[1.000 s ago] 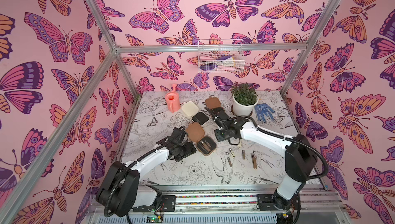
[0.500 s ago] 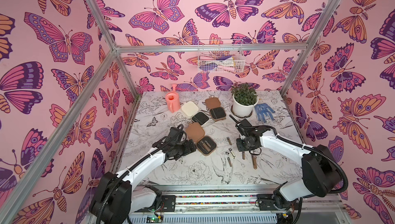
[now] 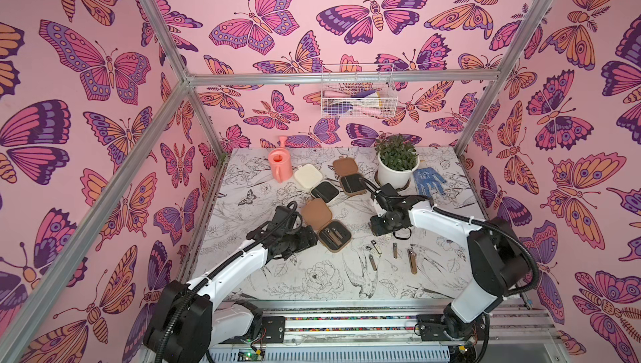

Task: Organize nail clipper sets
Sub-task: Pick up the nail clipper from the center of the board.

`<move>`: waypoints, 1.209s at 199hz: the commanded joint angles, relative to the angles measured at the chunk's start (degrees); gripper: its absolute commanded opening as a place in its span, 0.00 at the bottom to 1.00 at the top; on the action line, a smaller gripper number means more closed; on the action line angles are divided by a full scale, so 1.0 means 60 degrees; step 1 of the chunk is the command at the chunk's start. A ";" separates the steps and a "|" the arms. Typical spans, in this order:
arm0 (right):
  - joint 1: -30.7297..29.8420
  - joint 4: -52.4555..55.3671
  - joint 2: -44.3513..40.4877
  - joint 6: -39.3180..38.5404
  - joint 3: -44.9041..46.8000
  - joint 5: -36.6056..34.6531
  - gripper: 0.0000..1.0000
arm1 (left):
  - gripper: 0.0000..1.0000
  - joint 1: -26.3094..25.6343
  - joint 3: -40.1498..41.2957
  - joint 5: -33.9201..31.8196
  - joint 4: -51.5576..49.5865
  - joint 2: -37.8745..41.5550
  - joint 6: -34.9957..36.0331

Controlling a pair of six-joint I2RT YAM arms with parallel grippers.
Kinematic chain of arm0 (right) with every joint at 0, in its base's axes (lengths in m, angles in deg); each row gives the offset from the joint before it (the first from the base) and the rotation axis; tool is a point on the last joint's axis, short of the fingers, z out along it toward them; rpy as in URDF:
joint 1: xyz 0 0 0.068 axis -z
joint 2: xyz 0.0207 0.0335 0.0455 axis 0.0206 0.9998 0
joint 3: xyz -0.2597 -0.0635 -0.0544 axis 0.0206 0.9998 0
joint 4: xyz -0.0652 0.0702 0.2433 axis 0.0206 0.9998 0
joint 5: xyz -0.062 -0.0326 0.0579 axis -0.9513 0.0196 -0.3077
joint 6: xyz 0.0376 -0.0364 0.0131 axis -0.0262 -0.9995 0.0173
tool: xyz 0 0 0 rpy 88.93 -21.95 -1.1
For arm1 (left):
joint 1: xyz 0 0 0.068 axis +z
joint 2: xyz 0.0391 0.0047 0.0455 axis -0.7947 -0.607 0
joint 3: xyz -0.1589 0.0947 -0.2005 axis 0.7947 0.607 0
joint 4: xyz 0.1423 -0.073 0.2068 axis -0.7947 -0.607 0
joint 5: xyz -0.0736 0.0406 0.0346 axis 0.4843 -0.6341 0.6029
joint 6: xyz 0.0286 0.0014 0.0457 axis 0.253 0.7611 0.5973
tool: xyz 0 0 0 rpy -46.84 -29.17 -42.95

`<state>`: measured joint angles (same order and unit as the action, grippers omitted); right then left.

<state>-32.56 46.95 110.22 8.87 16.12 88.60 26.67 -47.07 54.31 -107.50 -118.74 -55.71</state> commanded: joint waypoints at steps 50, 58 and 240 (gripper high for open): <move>-0.0176 0.0073 0.1316 -0.0514 -0.0914 -0.0130 0.38 | 0.84 -0.0069 0.0034 -0.0185 -0.0200 0.0026 0.0003; -0.0165 0.0097 0.1400 -0.0506 -0.0958 -0.0130 0.37 | 0.84 -0.0065 0.0034 -0.0181 -0.0200 -0.0007 0.0016; -0.0174 0.0036 0.1868 -0.0388 -0.1054 -0.0057 0.15 | 0.84 -0.0069 0.0078 -0.0196 -0.0200 -0.0041 0.0018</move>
<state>-33.21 46.91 119.96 6.60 10.76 87.57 26.67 -47.07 53.91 -107.50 -118.89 -55.71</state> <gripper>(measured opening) 0.187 0.841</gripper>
